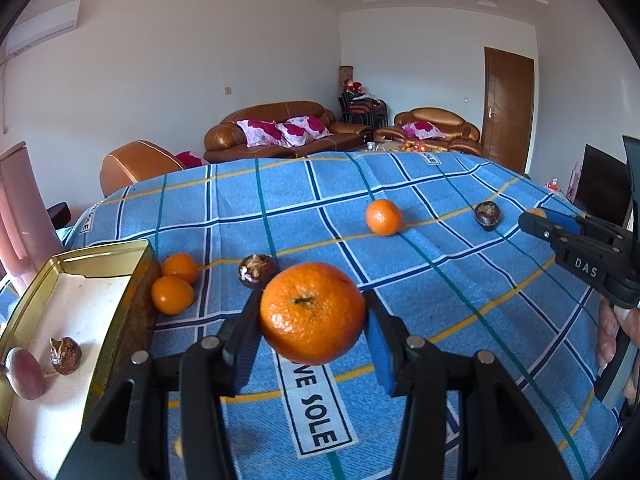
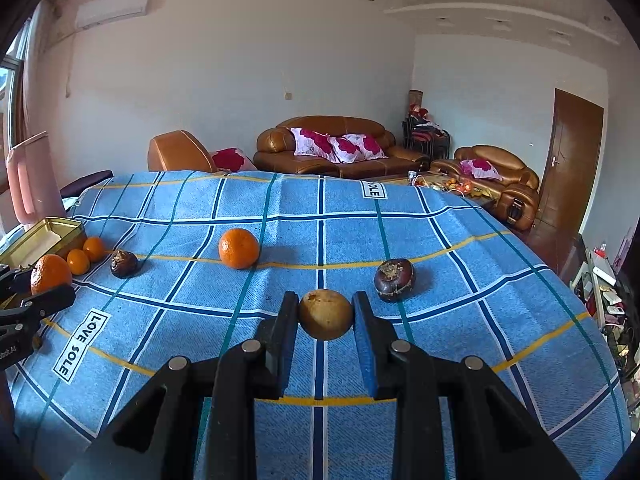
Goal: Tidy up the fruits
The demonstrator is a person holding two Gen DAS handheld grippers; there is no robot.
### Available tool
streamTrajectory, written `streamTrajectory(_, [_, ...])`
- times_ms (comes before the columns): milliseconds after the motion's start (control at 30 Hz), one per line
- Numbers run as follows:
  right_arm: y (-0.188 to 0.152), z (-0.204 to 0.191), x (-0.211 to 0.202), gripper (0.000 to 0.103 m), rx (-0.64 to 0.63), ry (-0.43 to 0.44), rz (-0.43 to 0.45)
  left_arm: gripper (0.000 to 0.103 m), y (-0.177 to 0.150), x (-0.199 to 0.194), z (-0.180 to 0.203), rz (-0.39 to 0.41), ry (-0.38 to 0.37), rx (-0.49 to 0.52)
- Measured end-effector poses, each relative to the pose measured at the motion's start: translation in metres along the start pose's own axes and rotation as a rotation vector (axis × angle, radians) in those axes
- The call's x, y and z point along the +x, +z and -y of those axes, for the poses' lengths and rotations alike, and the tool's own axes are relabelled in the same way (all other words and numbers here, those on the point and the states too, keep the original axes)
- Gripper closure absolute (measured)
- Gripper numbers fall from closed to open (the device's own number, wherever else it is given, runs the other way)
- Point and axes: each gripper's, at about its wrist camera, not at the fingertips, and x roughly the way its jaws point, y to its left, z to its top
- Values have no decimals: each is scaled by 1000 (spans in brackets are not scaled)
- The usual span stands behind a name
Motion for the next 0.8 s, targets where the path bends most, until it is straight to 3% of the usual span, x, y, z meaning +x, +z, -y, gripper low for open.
streamTrajectory(800, [-5,-11,-35,74,-2,7,142,53,-3,-25,-3,136,27,-23])
